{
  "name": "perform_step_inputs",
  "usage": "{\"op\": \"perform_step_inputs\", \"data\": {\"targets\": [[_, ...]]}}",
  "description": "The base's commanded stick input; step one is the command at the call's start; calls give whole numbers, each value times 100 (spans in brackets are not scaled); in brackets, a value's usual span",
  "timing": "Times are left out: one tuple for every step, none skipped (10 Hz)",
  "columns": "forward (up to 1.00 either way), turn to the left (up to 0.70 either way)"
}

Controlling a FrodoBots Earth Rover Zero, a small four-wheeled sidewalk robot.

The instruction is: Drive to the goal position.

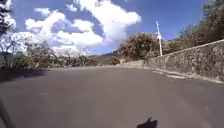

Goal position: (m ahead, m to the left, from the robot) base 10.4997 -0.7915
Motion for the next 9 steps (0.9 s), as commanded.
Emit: {"op": "perform_step_inputs", "data": {"targets": [[50,0],[50,0],[50,0],[50,0],[50,0],[50,0],[50,0],[50,0],[50,0]]}}
